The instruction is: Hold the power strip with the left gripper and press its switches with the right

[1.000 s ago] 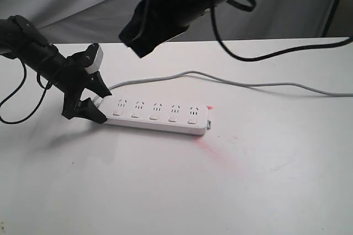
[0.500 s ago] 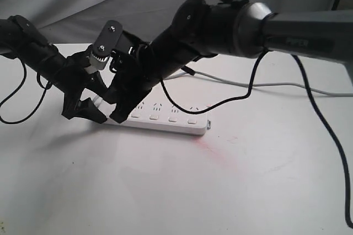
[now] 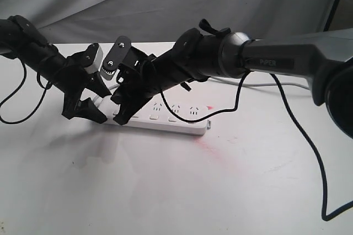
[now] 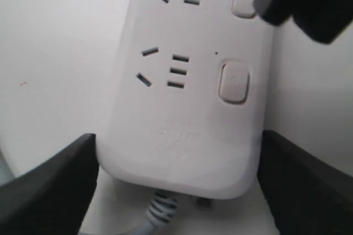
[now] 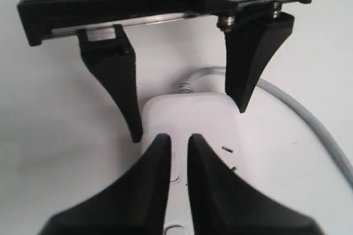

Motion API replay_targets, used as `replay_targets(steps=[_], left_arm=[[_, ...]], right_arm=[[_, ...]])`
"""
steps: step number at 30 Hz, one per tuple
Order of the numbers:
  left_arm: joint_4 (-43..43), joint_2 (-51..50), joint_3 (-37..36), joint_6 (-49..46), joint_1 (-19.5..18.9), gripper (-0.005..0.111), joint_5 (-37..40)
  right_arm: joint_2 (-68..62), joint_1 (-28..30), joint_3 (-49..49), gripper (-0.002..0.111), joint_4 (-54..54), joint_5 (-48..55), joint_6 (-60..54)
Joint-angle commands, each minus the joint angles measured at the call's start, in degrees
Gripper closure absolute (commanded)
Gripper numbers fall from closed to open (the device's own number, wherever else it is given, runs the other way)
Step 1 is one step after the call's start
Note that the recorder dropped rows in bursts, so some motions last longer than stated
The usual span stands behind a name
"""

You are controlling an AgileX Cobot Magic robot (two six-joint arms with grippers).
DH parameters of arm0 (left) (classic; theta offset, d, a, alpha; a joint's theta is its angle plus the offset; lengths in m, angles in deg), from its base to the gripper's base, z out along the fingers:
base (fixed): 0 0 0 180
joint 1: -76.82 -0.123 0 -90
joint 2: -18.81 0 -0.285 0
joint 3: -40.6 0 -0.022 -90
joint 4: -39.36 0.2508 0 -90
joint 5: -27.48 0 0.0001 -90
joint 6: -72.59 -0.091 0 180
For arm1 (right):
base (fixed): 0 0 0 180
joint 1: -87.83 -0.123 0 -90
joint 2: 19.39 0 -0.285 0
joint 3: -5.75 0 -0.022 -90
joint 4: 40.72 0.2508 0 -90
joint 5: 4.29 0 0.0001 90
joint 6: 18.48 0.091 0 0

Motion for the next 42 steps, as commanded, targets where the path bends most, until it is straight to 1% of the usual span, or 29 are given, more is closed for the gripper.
replay_targets(steps=[1, 3, 6, 12, 17, 21, 28, 42], left_arm=[[-0.42, -0.04, 0.2, 0.5, 0.37, 0.037, -1.32], [-0.42, -0.04, 0.2, 0.5, 0.37, 0.037, -1.32], [-0.42, -0.04, 0.2, 0.5, 0.37, 0.037, -1.32], [-0.42, -0.04, 0.2, 0.5, 0.37, 0.037, -1.32], [-0.42, -0.04, 0.2, 0.5, 0.37, 0.037, -1.32], [-0.42, -0.04, 0.2, 0.5, 0.37, 0.037, -1.32], [-0.42, -0.04, 0.2, 0.5, 0.37, 0.037, -1.32], [-0.42, -0.04, 0.2, 0.5, 0.37, 0.037, -1.32]], right_arm=[[0.28, 0.05, 0.49, 0.076, 1.26, -1.33, -2.02], [0.28, 0.05, 0.49, 0.068, 1.26, -2.22, -2.77], [0.28, -0.06, 0.49, 0.064, 1.6, -2.59, -2.77], [0.28, -0.06, 0.49, 0.064, 4.94, -3.68, -2.94], [0.17, -0.17, 0.49, 0.064, 5.85, -3.96, -12.23], [0.02, -0.17, 0.49, 0.064, 8.78, -5.54, -19.51], [-1.48, -0.3, 0.49, 0.064, 9.24, -5.64, -19.76], [-3.54, -1.31, 0.49, 0.064, 11.9, -8.96, -19.98]])
